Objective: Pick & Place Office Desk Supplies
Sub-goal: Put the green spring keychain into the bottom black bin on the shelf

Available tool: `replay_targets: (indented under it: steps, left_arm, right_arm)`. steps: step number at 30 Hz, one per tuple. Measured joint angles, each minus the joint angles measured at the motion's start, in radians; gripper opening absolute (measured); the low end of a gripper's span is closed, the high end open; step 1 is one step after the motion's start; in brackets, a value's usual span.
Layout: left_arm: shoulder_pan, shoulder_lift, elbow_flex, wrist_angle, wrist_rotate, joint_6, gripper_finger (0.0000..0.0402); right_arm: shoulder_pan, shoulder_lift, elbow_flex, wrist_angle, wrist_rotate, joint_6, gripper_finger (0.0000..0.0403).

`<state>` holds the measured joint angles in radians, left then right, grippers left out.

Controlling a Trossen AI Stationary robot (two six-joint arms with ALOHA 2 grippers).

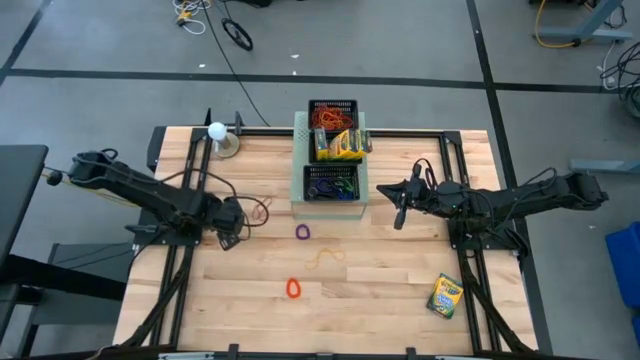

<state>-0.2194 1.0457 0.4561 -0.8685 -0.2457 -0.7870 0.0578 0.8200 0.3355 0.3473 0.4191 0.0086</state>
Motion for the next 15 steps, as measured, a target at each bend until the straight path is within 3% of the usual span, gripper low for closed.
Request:
replay_targets:
  steps: [7, 15]
  left_arm:
    - [-0.010, 0.052, -0.052, 0.088, -0.010, -0.011, 0.0144]
    - [-0.013, 0.103, -0.022, 0.107, -0.016, 0.019, 0.0054]
  right_arm:
    - [0.000, 0.000, 0.000, 0.008, 0.000, -0.006, 0.0011]
    - [0.000, 0.000, 0.000, 0.008, 0.000, -0.017, 0.0011]
